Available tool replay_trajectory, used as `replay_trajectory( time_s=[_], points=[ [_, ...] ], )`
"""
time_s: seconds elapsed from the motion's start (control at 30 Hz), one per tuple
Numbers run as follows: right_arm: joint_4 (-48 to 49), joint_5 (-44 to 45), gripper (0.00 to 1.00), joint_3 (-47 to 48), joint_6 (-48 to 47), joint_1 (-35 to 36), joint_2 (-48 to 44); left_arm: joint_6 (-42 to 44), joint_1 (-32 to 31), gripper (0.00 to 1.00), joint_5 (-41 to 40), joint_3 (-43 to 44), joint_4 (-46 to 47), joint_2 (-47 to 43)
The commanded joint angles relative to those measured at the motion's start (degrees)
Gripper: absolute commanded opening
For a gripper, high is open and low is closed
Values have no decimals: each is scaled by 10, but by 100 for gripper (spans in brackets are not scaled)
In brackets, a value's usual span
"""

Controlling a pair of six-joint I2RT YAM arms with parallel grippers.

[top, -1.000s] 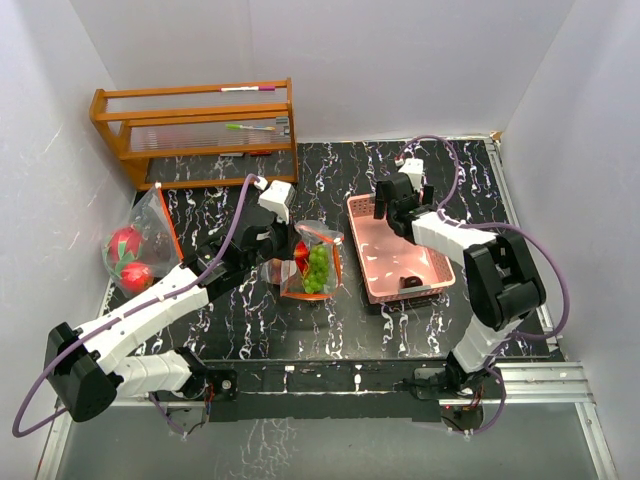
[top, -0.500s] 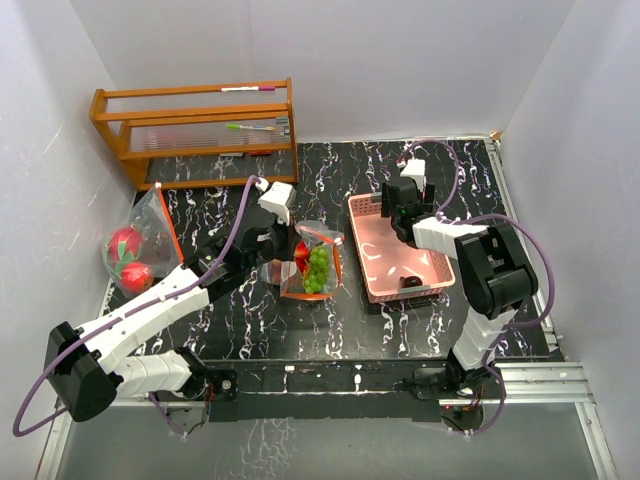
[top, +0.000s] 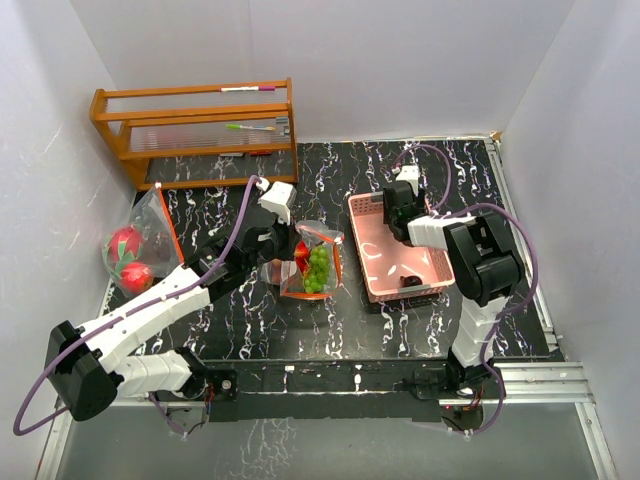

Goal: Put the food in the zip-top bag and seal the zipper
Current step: Pick up the fake fruit from the bin.

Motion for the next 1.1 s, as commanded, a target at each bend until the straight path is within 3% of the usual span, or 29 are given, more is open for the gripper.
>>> replay_trajectory(
  time_s=[0.0,0.23,0.43,0.83,0.93,1.07],
  points=[
    [21,-13,52,31,-9,-3,3,9,1,0,-12,0,9,-9],
    [20,-40,32,1,-6,-3,-41,9,2,0,-12,-1,9,-10],
    [-20,-143,30,-36,15,-2,-163,11,2,0,-13,1,8,-2],
    [-116,-433,31,-166,34,38,-556,-3,6,0,0,28,4,44],
    [-119,-501,32,-174,42,55,-605,-5,6,0,-1,44,11,65],
    [-112,-534,32,-171,51,103,-605,-3,7,0,-5,75,12,93]
  ],
)
